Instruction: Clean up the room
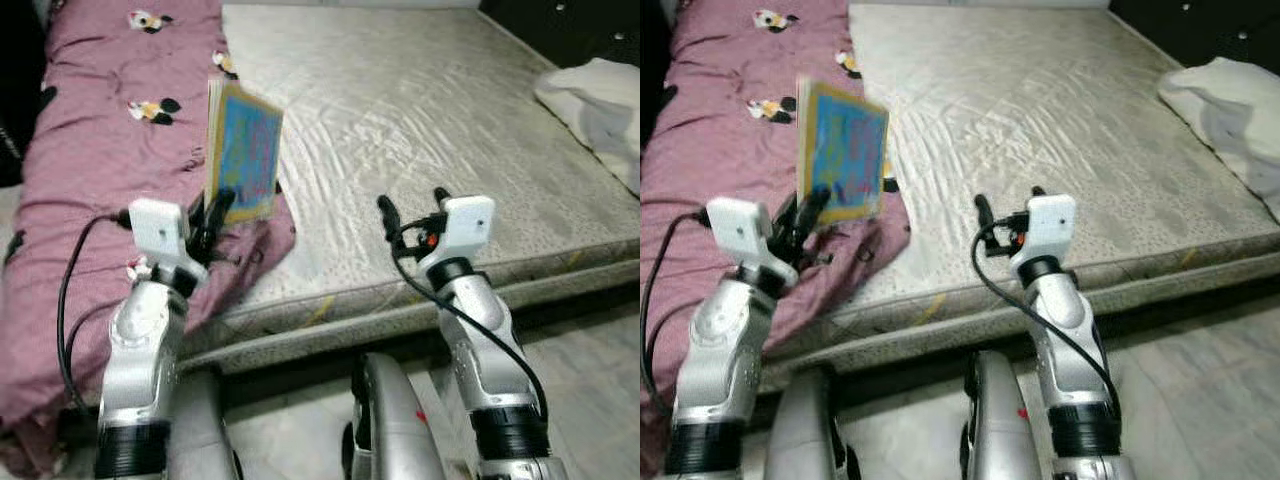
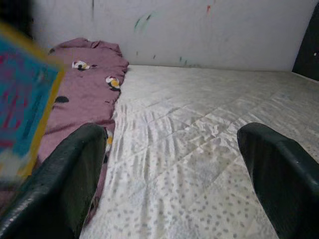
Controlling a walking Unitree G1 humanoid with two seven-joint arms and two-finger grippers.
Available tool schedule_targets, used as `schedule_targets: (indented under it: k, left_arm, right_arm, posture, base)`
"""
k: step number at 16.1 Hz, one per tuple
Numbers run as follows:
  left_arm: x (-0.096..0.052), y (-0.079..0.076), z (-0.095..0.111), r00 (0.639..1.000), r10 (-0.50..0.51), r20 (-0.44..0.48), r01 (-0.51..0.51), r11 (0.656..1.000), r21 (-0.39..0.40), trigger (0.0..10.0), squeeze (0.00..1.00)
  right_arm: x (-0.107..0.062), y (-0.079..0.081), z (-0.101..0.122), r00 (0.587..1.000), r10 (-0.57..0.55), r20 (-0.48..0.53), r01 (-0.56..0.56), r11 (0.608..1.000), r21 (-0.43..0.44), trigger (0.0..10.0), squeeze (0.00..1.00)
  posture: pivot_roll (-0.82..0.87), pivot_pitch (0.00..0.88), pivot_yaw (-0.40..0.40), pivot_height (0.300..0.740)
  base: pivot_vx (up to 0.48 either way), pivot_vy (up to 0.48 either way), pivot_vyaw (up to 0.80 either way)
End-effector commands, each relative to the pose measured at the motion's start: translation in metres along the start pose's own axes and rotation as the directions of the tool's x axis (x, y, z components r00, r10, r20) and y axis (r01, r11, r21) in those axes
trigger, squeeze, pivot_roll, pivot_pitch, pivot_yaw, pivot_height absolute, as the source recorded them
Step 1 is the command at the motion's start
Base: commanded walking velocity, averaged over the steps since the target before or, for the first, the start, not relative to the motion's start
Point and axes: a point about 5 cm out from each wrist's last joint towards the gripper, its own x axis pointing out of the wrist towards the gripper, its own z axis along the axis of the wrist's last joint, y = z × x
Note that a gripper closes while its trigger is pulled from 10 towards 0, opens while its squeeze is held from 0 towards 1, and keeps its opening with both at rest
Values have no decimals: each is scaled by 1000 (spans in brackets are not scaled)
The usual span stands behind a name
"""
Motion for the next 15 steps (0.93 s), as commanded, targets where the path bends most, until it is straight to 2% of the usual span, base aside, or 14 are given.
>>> schedule_targets:
  k: [1,4,6,9,12,15]
  left_arm:
    - [-1,-10,0,1000,-21,-18,21,1000,9,0,0]
    - [-3,-14,-11,997,-37,-69,38,999,5,0,0]
    - [-5,-18,-15,994,-42,-106,43,999,2,9529,0]
    - [-8,-27,-13,992,-15,-125,13,1000,-23,10000,0]
    - [-9,-35,-15,991,3,-133,0,1000,22,10000,0]
    - [-7,-33,-11,992,-5,-123,11,999,51,10000,0]
  right_arm:
    - [-6,-4,0,1000,-26,0,26,1000,14,10000,0]
    - [-10,-2,-5,999,-40,-12,40,999,25,10000,0]
    - [-16,-3,-8,997,-67,-30,69,996,54,10000,0]
    - [-24,3,-12,996,-52,-67,57,995,81,10000,0]
    - [-26,6,-17,995,-60,-82,68,993,98,10000,0]
    - [-23,5,-13,994,-84,-68,91,991,103,10000,0]
  posture:
    - [-17,0,-47,631]
    - [-35,0,-33,651]
    - [-32,0,-34,671]
    - [-23,29,-59,691]
    - [-13,54,-39,716]
    - [-16,57,-32,736]
  base:
    - [0,0,0]
    - [0,0,0]
    - [0,0,0]
    - [0,0,0]
    - [0,0,0]
    - [0,0,0]
